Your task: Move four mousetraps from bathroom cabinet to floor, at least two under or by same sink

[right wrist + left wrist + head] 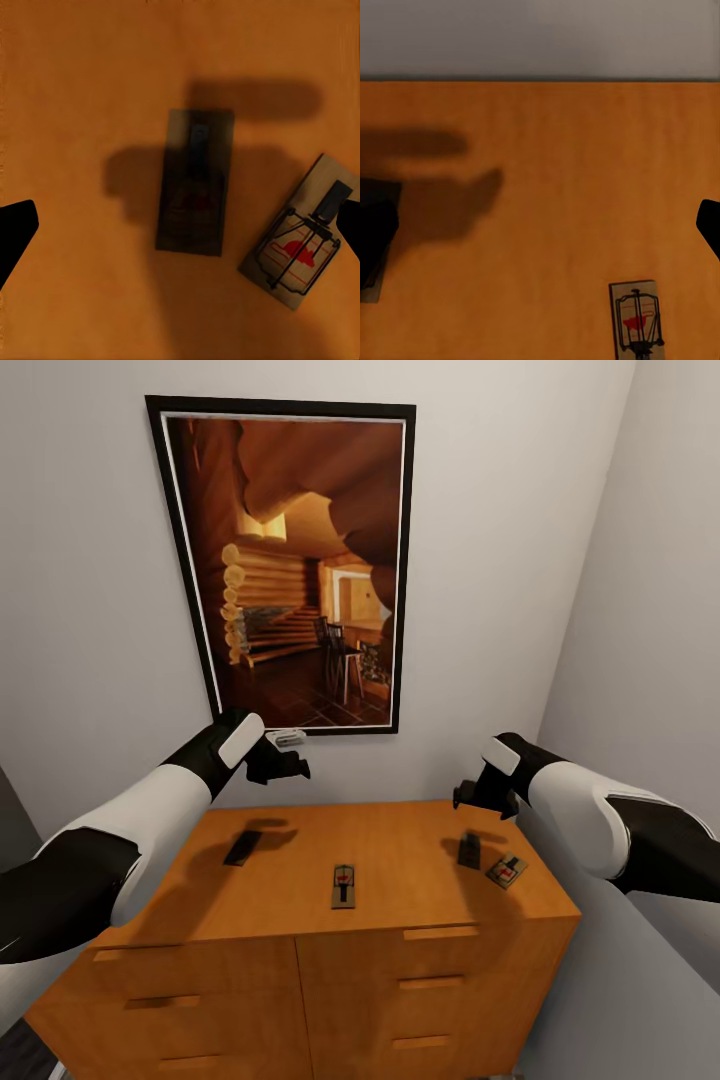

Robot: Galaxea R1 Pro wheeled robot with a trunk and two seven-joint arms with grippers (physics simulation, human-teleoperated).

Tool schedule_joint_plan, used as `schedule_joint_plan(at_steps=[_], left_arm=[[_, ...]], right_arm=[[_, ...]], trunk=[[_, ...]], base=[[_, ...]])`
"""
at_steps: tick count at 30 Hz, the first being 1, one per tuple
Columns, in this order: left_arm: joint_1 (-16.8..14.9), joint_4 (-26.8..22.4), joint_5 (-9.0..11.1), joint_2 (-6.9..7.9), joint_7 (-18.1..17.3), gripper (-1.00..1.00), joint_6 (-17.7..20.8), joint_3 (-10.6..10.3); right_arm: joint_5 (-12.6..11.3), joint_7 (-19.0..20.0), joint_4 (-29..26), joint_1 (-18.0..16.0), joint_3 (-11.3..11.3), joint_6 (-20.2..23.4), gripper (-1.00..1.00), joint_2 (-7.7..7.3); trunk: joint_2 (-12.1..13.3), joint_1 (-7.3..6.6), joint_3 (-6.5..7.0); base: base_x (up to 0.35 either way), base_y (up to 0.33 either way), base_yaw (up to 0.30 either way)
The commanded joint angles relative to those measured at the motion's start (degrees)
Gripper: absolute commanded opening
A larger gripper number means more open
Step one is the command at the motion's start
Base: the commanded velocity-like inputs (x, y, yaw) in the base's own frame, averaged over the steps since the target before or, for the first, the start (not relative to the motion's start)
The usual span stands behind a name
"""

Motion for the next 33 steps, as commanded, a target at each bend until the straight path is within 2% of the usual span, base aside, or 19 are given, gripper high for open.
schedule_joint_plan(at_steps=[1, 16, 33], left_arm=[[-0.1, -0.1, 0.6, 0.04, 0.4, 1.00, 0.1, -0.4], [-0.1, -0.3, 0.6, 0.03, 0.4, 1.00, 0.1, -0.4], [-0.1, -0.3, 0.7, 0.03, 0.4, 1.00, 0.1, -0.5]], right_arm=[[-0.3, -0.5, 0.1, -0.1, -0.5, -0.1, 1.00, -0.01], [-0.2, 0.3, 0.1, 0.3, -0.5, -0.2, 1.00, -0.10], [-0.2, 0.7, 0.1, 0.6, -0.5, -0.2, 1.00, -0.26]], trunk=[[-0.1, 0.01, -0.09], [-0.1, 0.01, -0.09], [-0.1, 0.01, -0.09]], base=[[0.000, 0.000, 0.000], [0.009, -0.008, 0.000], [0.151, -0.140, 0.000]])
